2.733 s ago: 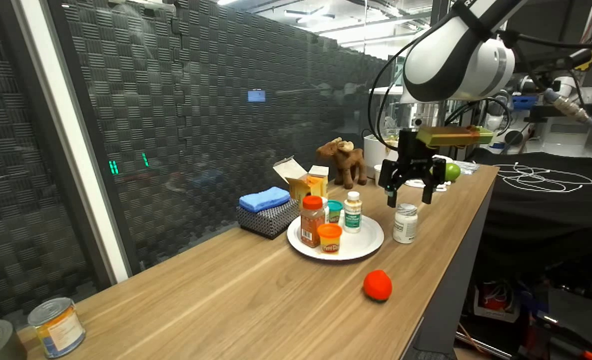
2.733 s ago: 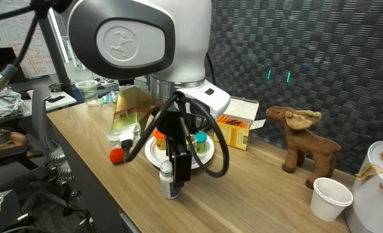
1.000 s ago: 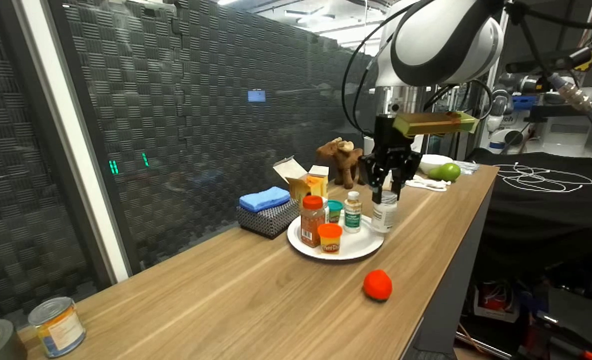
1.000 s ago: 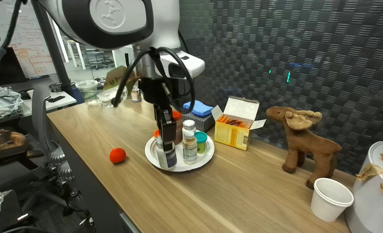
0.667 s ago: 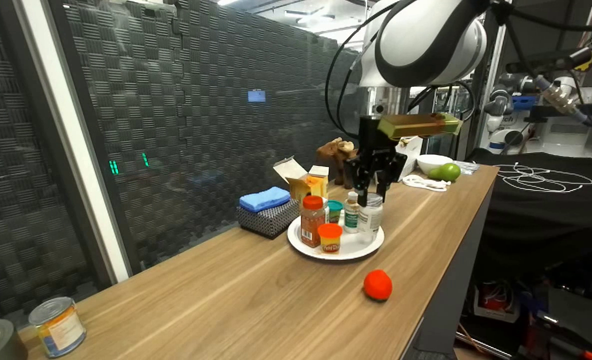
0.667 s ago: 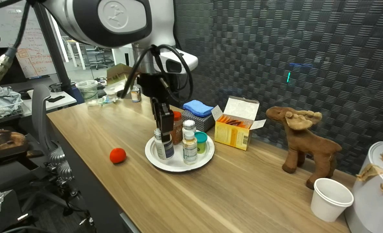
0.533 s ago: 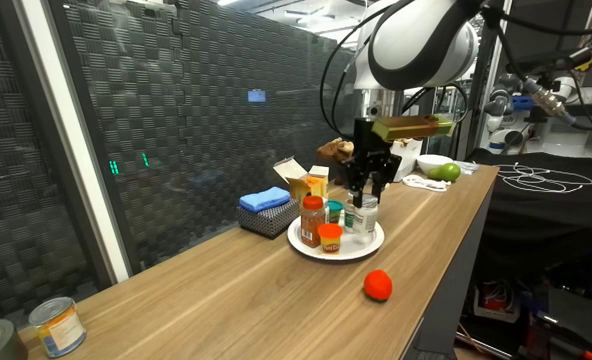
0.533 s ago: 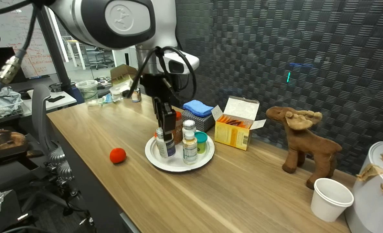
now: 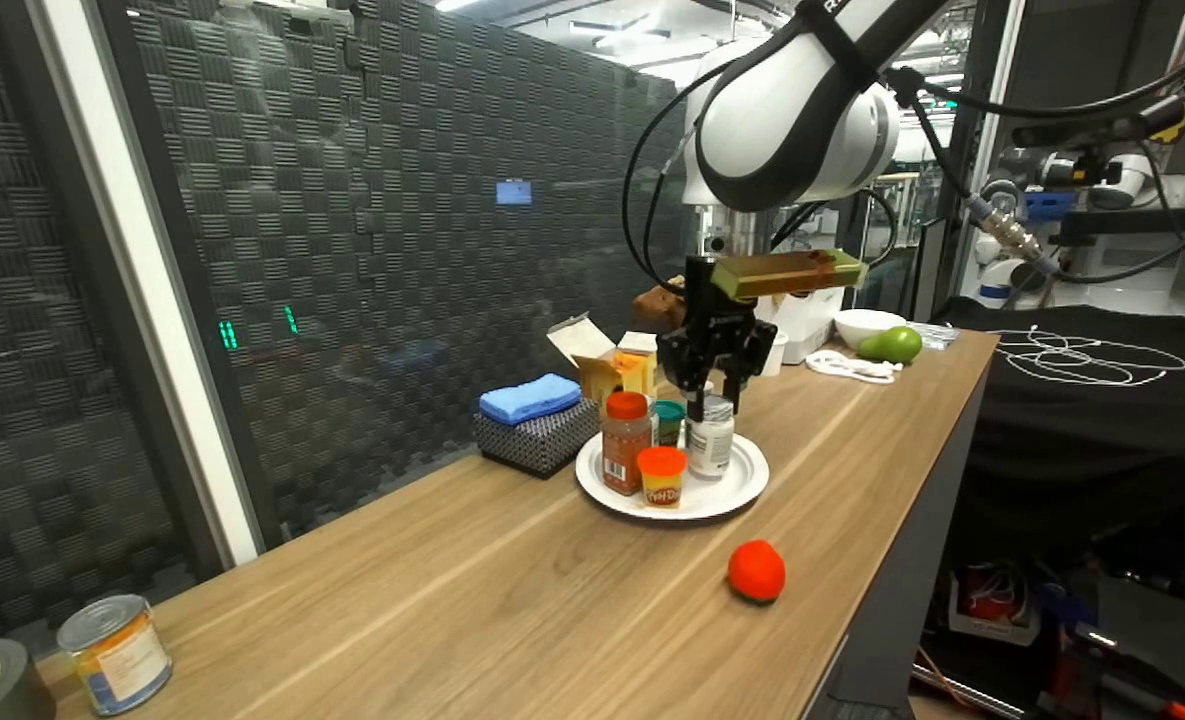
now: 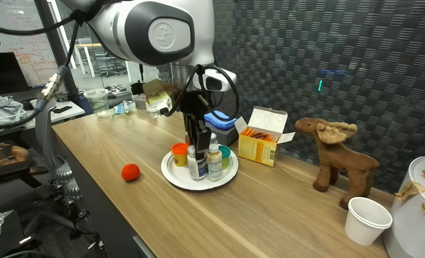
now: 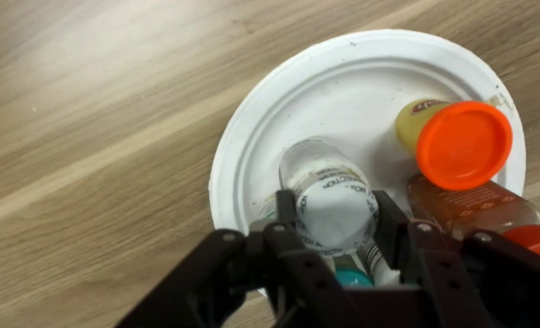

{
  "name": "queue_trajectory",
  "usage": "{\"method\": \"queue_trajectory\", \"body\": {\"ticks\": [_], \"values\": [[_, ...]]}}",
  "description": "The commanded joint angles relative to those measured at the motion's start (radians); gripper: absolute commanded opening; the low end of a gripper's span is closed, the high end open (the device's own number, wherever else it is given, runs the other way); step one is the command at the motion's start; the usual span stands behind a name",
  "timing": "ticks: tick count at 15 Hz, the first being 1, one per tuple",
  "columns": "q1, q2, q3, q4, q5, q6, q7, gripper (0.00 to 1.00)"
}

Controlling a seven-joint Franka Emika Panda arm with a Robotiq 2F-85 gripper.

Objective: Put the bottles on the tray

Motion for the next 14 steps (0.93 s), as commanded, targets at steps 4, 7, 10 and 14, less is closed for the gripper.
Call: {"method": "queue_trajectory", "body": {"ticks": [4,7,10,14], "values": [[-0.018,0.042,-0.005,0.097,0.059,-0.095,-0.058,0.20],[-0.023,0.036,0.002,0.109,0.091,-0.129,-0.090,0.20],[-0.021,0.031,0.008,0.118,0.121,-0.157,-0.111,0.20],[-0.013,0.038,0.009,0.127,0.119,-0.158,-0.100,0.20]]}}
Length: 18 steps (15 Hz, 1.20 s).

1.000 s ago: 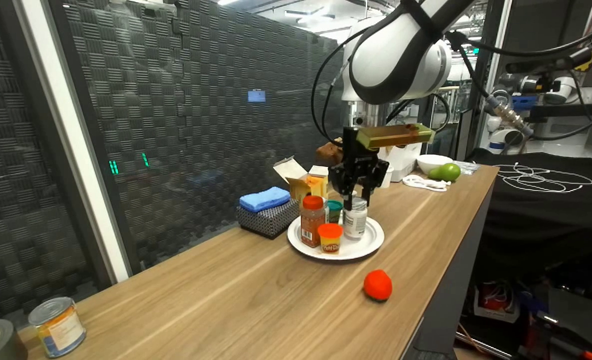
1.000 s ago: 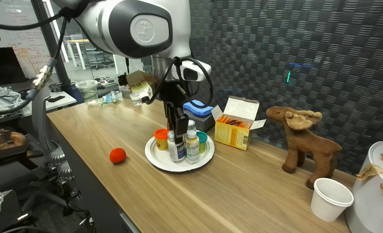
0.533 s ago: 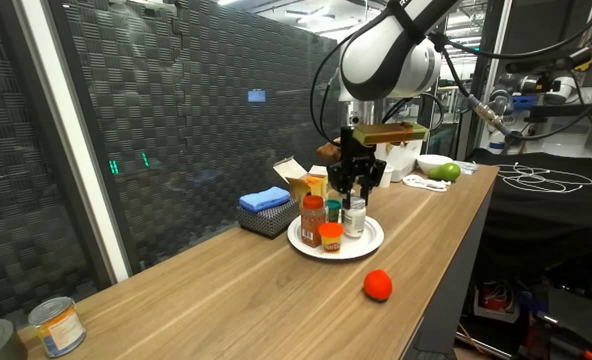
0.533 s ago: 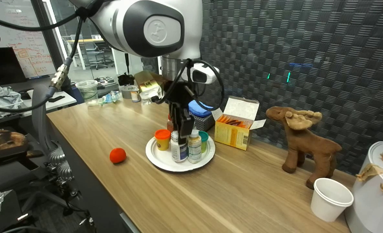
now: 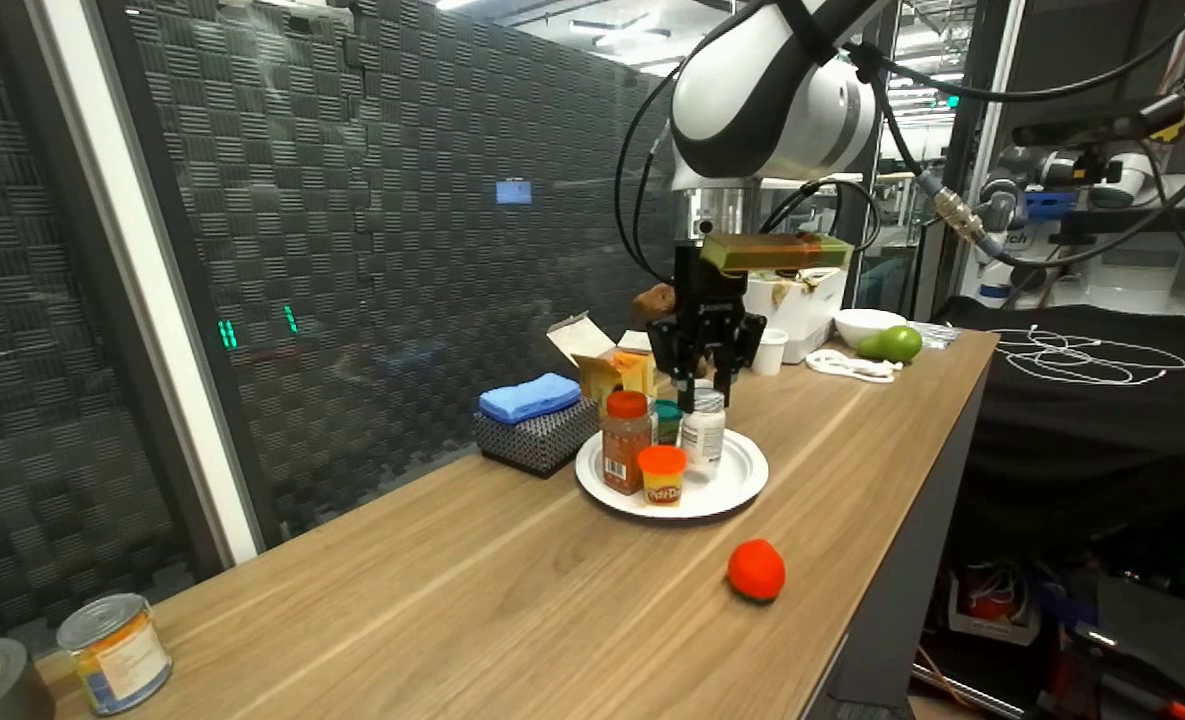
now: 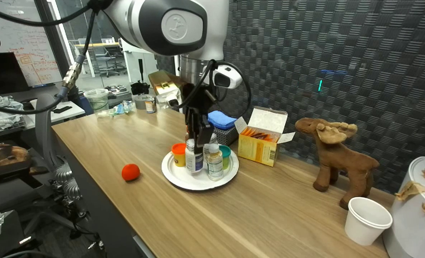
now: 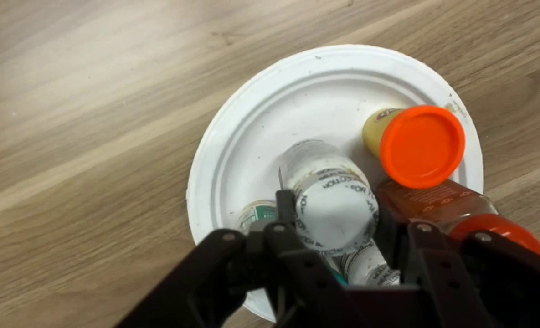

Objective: Put the bottles on the tray

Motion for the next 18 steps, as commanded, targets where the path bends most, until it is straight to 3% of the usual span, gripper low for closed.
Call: {"method": "queue_trajectory", "body": {"ticks": [1,10,11,12,13,17,18], "values": [[0.004,0.003,0.002,0.027,0.017,-0.014,-0.006,0.20],[0.007,0.014,0.003,0.028,0.019,0.037,0.000,0.21],[0.008,0.015,0.004,0.028,0.020,0.041,0.000,0.37],[0.010,0.014,0.005,0.024,0.020,0.051,0.002,0.70],[0.011,0.014,0.007,0.022,0.022,0.056,0.001,0.72],[0.019,0.005,0.017,0.012,0.027,0.068,0.000,0.99],[0.021,-0.002,0.021,0.005,0.030,0.074,-0.001,1.00]]}}
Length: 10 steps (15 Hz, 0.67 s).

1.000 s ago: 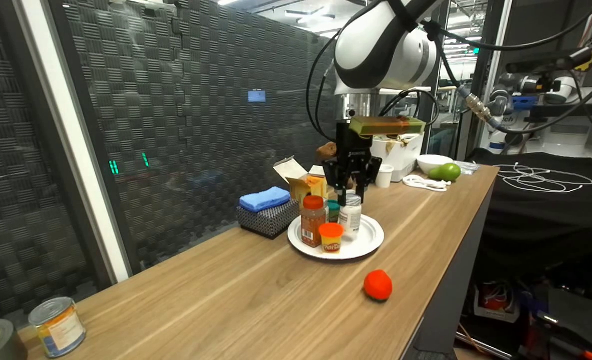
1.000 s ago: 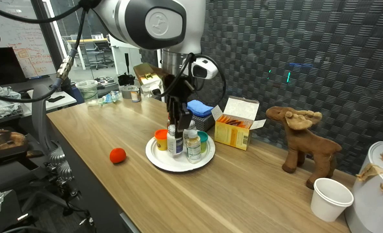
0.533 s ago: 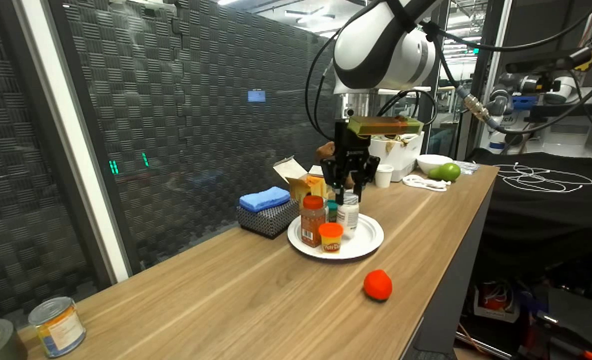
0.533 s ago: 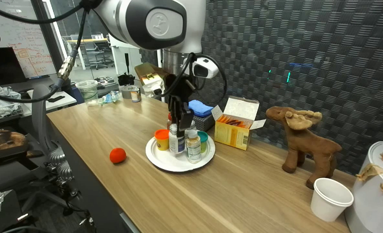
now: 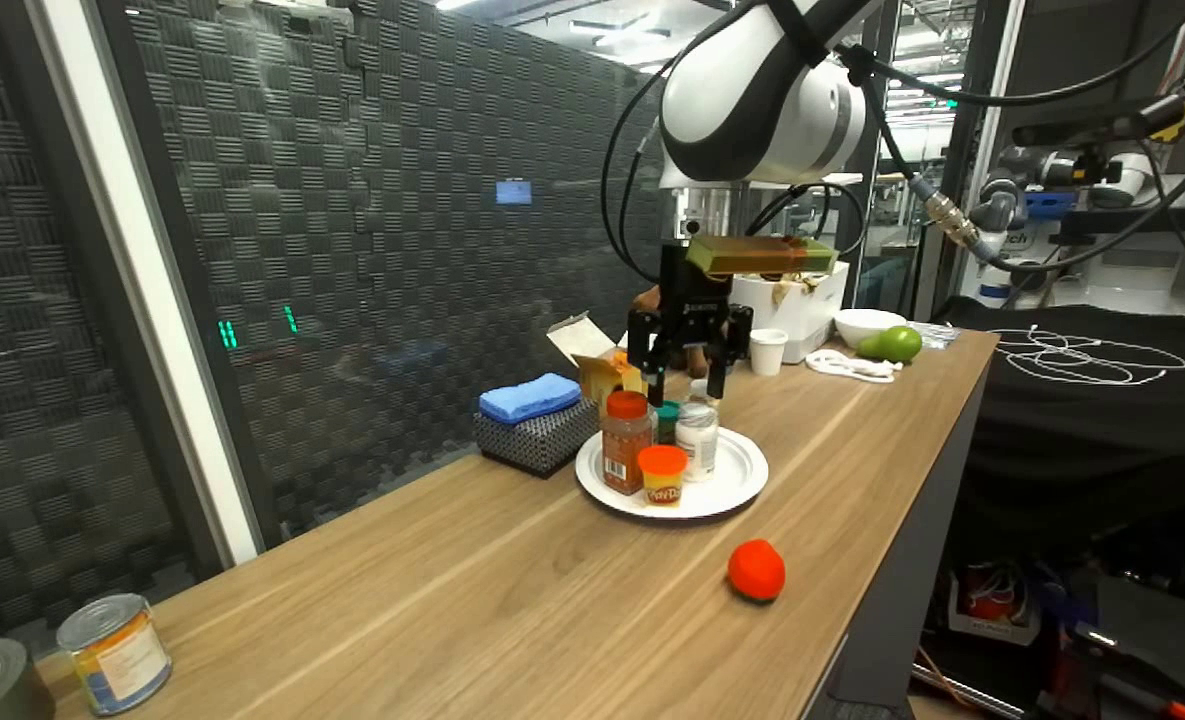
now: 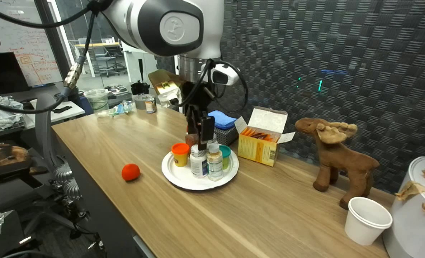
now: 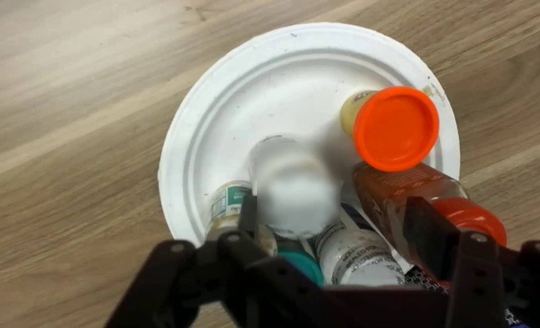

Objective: Put the bottles on the tray

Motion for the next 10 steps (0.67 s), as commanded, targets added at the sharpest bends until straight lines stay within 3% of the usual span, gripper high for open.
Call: {"method": "queue_trajectory", "body": {"ticks": [1,5,10], "values": [[0.011,-0.018,0.010,-0.008,0.031,0.030,-0.003,1.00],[0.020,-0.066,0.025,-0.055,0.049,0.025,-0.021,1.00],[0.048,-0.182,0.015,-0.206,0.006,0.137,0.065,1.00]]}}
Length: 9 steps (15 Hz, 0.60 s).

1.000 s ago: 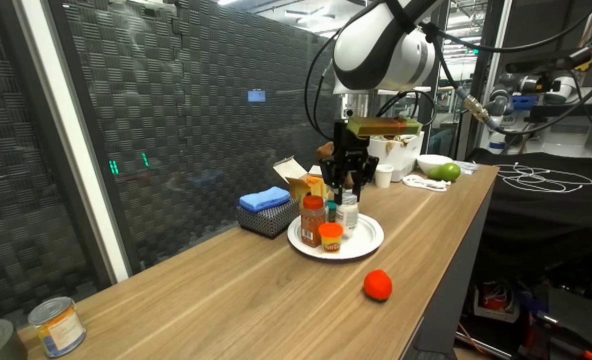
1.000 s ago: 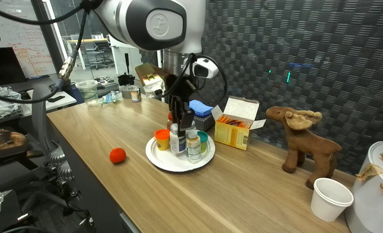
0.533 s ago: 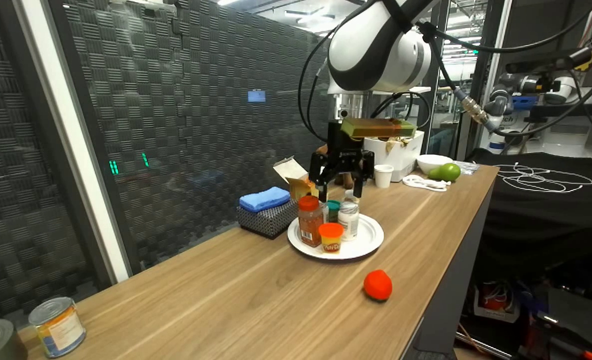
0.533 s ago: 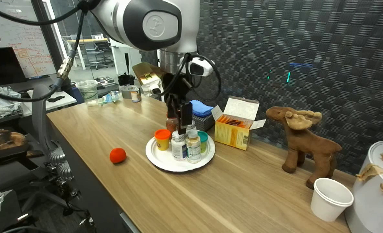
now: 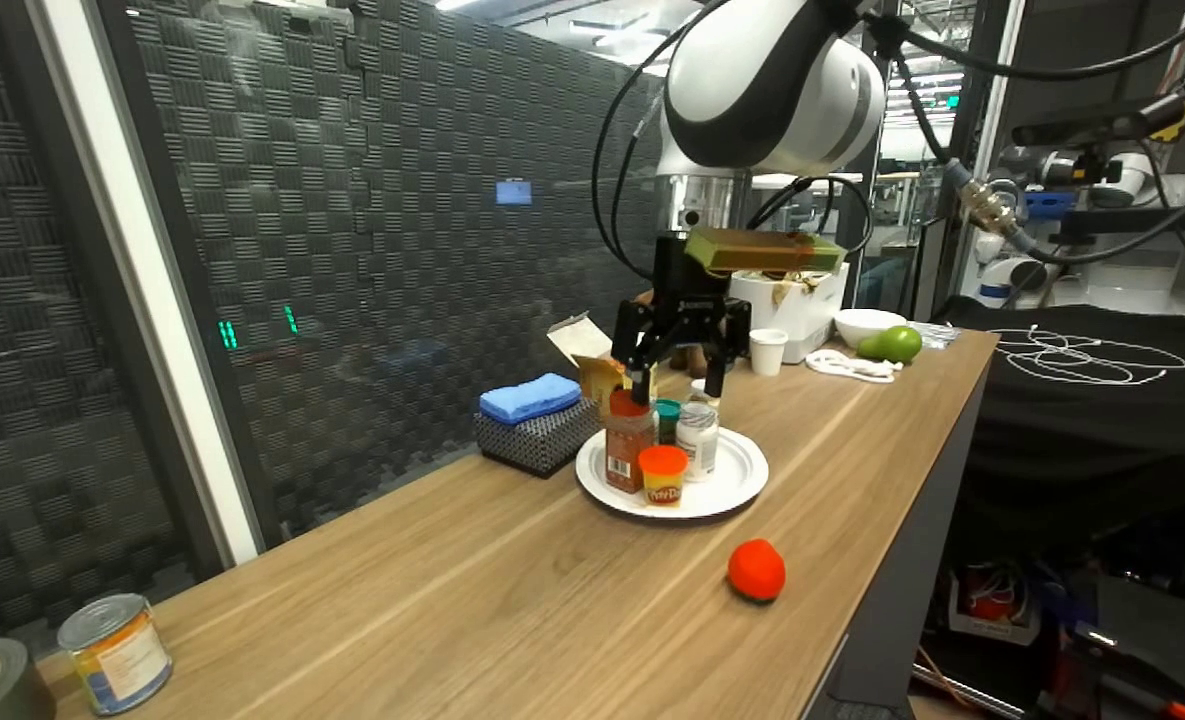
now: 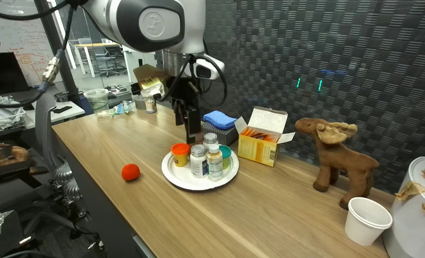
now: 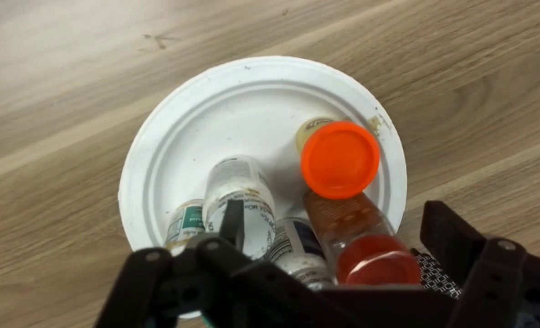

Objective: Put the bottles on the tray

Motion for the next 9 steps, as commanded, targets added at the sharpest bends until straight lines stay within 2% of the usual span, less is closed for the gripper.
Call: {"method": "queue_trajectory", "body": {"ticks": [1,5,9], "values": [[0.013,-0.133,-0.006,-0.157,-0.007,0.119,0.069,1.00],[0.009,-0.228,0.002,-0.300,0.000,0.215,0.115,1.00],[0.014,-0.270,0.023,-0.405,-0.017,0.254,0.171,1.00]]}}
